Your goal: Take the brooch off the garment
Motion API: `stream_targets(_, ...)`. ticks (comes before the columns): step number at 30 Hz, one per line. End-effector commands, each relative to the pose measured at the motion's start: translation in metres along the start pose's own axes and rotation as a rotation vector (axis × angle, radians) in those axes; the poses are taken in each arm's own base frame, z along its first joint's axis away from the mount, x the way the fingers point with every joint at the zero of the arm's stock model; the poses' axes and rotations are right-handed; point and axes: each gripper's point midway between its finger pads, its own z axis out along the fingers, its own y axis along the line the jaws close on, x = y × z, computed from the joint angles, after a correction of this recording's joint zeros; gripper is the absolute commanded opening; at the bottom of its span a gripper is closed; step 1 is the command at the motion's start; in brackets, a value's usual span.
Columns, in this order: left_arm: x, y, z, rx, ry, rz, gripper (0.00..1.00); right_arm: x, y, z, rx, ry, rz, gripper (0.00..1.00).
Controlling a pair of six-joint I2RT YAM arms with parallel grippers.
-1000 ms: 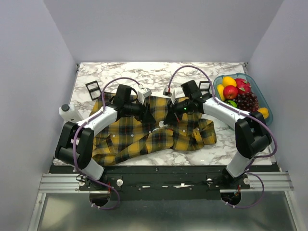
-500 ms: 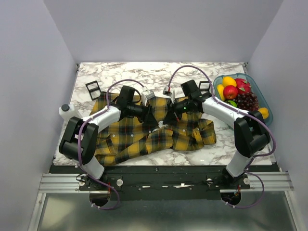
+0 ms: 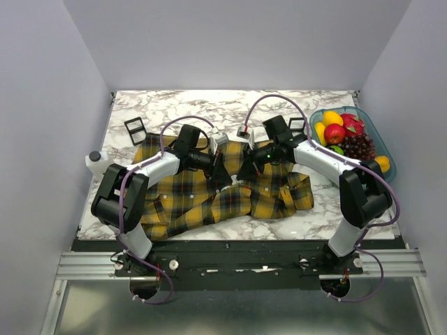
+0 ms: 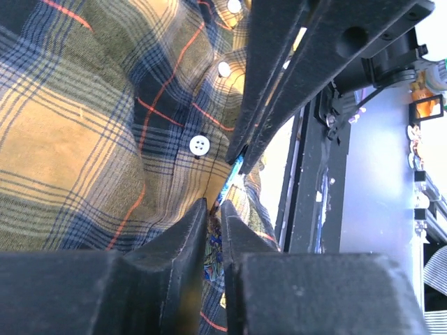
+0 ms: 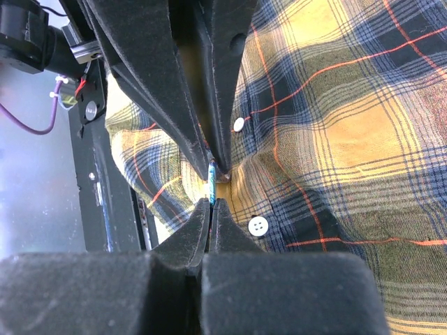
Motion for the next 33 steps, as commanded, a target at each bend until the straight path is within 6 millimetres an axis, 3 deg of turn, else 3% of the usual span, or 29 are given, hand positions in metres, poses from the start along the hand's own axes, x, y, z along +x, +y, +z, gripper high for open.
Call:
stream_targets(1,-0.009,-0.010,0.004,0.068,-0.017,0.036,0.22,-0.006,-0.003,0.001,-0.009,-0.011,0.009,0.00)
stream_targets(4,-0.006,-0.009,0.006,0.060,-0.023,0.031,0.31,-0.005,-0.006,0.004,-0.007,-0.007,0.020,0.00)
stream_targets(8,-0.003,-0.010,0.007,0.072,-0.016,0.025,0.18,-0.007,-0.009,0.005,-0.004,-0.008,0.027,0.01)
stream_targets(12,0.003,-0.010,0.007,0.075,0.000,0.025,0.15,-0.006,-0.012,0.006,0.008,-0.002,0.029,0.00)
stream_targets(16,0.009,-0.010,0.006,0.072,0.015,0.006,0.33,-0.009,-0.011,0.005,0.009,-0.007,0.024,0.00)
stream_targets(19,0.010,-0.009,0.007,0.074,0.023,0.002,0.33,-0.011,-0.010,0.004,0.010,-0.012,0.020,0.00)
stream_targets(23,0.010,-0.008,0.008,0.084,0.034,-0.002,0.24,-0.012,-0.011,0.003,0.016,-0.013,0.013,0.00)
stream_targets(30,0.009,-0.007,0.009,0.088,0.038,-0.004,0.18,-0.010,-0.011,0.000,0.036,-0.007,-0.001,0.01)
stream_targets(33,0.008,-0.008,0.008,0.096,0.036,-0.005,0.05,-0.006,-0.011,0.000,0.039,-0.001,0.004,0.01)
